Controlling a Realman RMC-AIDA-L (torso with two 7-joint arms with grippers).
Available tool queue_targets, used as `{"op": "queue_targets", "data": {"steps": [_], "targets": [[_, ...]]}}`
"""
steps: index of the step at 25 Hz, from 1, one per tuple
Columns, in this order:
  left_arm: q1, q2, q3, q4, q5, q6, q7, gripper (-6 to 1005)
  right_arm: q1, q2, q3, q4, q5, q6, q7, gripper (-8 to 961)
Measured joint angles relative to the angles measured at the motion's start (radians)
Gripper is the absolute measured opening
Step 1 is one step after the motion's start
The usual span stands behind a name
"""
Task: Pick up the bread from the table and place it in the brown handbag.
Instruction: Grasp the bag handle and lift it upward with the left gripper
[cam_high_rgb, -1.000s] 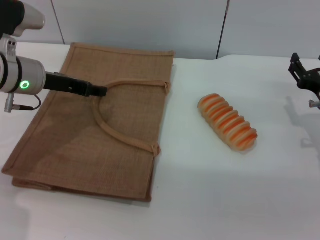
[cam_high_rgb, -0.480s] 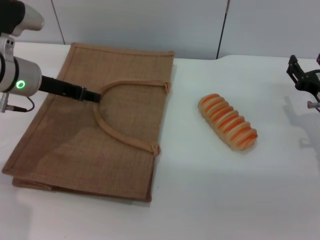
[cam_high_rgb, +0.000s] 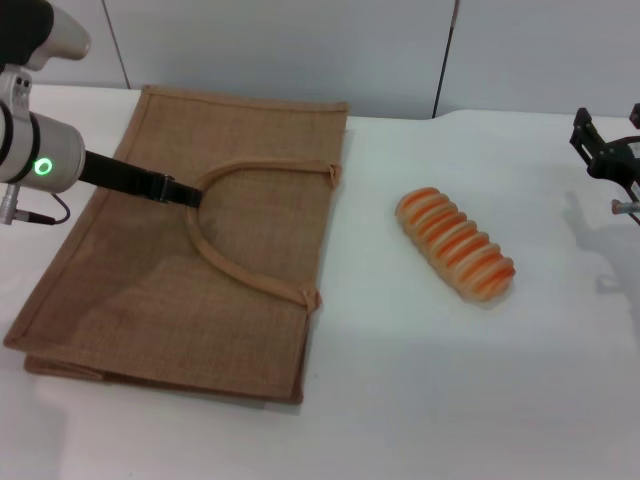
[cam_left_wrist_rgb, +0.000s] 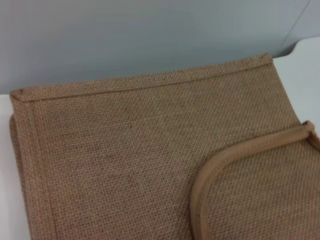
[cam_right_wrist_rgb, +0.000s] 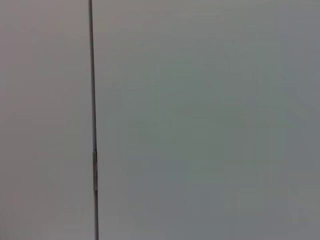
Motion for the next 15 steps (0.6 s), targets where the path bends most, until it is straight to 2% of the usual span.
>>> {"op": "queue_targets", "data": {"steps": [9,15], "targets": [[0.0,-0.017,-0.066,0.0,0.0,-0.015,-0.019,526,0.001,0.0,-0.003,-0.004,0.0,0.0,0.0,727],[0.0,-0.018,-0.069,-0.011,-0.003,-0.015,-0.04,522,0.001,0.0,-0.003,-0.005,0.0,0.0,0.0,727]]}}
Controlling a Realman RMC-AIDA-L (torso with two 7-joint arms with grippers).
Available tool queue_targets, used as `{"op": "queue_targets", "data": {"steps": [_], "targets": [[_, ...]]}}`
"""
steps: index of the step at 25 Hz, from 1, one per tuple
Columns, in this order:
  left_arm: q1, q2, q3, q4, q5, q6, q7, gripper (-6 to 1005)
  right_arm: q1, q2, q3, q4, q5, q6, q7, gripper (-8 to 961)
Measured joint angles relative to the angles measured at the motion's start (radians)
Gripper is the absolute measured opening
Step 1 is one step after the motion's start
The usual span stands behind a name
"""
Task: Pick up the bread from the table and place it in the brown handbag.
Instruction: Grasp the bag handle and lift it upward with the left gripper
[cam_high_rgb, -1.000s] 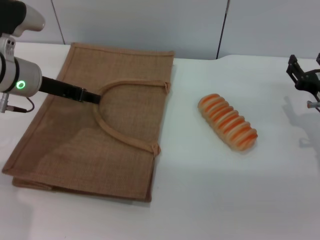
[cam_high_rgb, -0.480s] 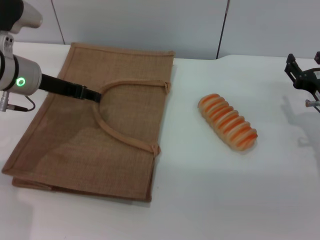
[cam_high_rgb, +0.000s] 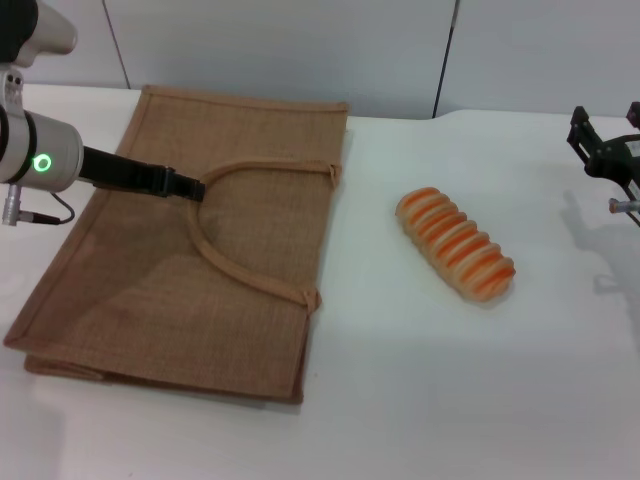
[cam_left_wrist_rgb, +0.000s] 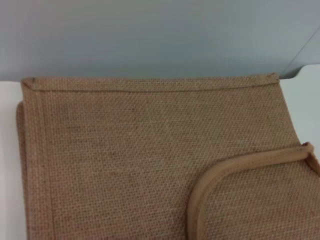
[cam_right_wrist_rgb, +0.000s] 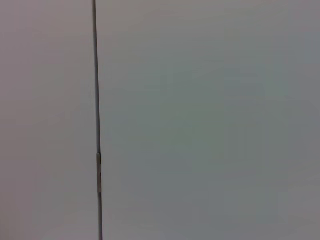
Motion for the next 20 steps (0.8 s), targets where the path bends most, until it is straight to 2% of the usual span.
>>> {"op": "queue_targets", "data": {"steps": [7,13,20], "targets": [[0.0,0.0,0.0,-0.011,0.003,-0.017,-0.012,516,0.001,0.0,0.0,-0.001,0.0,0.0,0.0,727],[-0.021,0.016,0.0,-0.062,0.018,-0.035,-0.024,512,0.001,0.0,0.0,-0.001,0.0,0.0,0.0,727],[-0.037,0.037,0.0,-0.067,0.03,-0.058,-0.048,507,0.001,0.0,-0.002,-0.001,0.0,0.0,0.0,727]]}}
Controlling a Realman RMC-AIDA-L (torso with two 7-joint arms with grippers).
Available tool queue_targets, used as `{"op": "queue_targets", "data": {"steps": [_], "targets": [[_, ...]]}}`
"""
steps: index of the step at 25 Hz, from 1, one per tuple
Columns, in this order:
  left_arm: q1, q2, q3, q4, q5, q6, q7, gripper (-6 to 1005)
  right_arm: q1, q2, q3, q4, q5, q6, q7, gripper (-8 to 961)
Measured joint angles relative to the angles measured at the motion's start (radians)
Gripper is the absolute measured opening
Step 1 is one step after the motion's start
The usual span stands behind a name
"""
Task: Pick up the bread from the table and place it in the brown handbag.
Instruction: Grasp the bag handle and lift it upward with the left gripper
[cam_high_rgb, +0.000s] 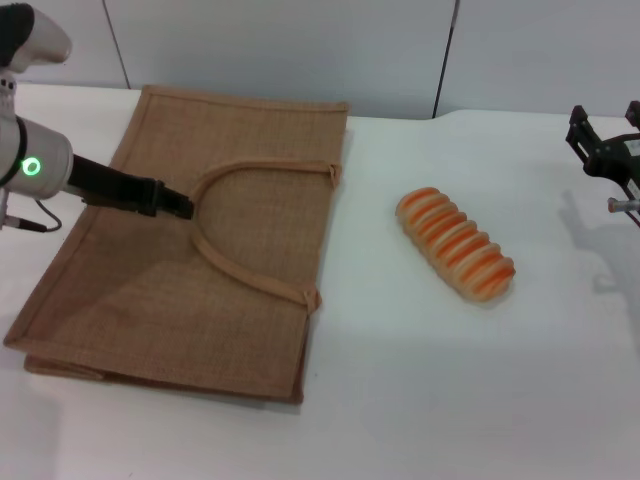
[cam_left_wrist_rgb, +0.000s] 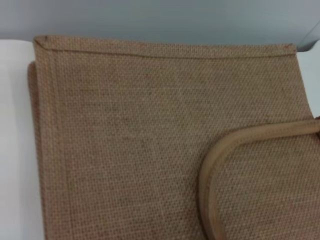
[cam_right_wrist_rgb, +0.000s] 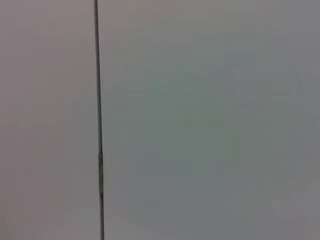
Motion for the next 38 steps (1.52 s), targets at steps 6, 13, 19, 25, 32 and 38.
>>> {"op": "queue_targets", "data": {"steps": [6,13,19,25,32,38], "targets": [[-0.03,0.009,0.0,-0.001,0.031,-0.007,-0.007,502,0.001,0.0,-0.001,-0.001,0.0,0.0,0.0,727],[-0.077,0.008,0.0,-0.045,0.087,-0.02,-0.018,497,0.004,0.001,-0.002,-0.002,0.0,0.001,0.0,727],[-0.099,0.002,0.0,-0.072,0.114,-0.02,-0.015,492,0.006,0.001,-0.001,-0.002,0.0,0.009,0.0,728],[-0.113,0.0,0.004,-0.077,0.117,-0.02,-0.017,487,0.006,0.001,-0.002,-0.002,-0.001,0.009,0.0,728],[-0.14,-0.003,0.002,-0.099,0.153,-0.016,-0.018,482,0.009,0.002,-0.003,-0.003,-0.004,0.009,0.0,728],[-0.157,-0.004,0.0,-0.118,0.18,-0.008,-0.018,478,0.009,0.002,-0.004,-0.005,-0.007,0.009,0.0,728]]}}
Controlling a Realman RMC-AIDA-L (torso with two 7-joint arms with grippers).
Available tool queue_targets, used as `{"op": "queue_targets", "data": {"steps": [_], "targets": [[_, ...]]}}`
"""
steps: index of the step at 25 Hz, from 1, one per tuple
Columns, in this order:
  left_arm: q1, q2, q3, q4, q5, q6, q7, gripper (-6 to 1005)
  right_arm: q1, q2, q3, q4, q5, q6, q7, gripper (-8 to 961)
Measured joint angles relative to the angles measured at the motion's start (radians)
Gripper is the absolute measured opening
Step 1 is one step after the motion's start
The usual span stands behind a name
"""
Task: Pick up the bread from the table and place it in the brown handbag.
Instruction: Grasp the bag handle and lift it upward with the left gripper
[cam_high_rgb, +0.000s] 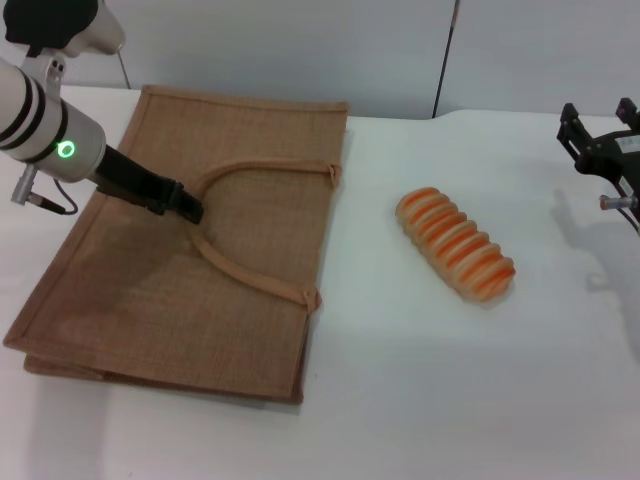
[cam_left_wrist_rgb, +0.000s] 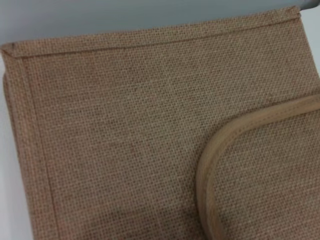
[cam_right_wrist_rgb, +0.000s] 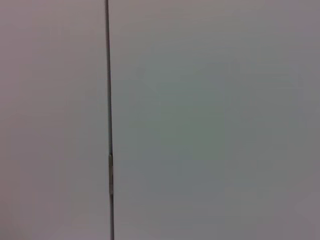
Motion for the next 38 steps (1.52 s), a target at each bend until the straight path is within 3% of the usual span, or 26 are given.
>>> {"op": "queue_targets", "data": {"steps": [38], "targets": [[-0.023,-0.012,0.011,-0.051,0.002,0.085,0.031,409,-0.001,0.0,-0.014,-0.026,-0.004,0.0,0.0,729]]}}
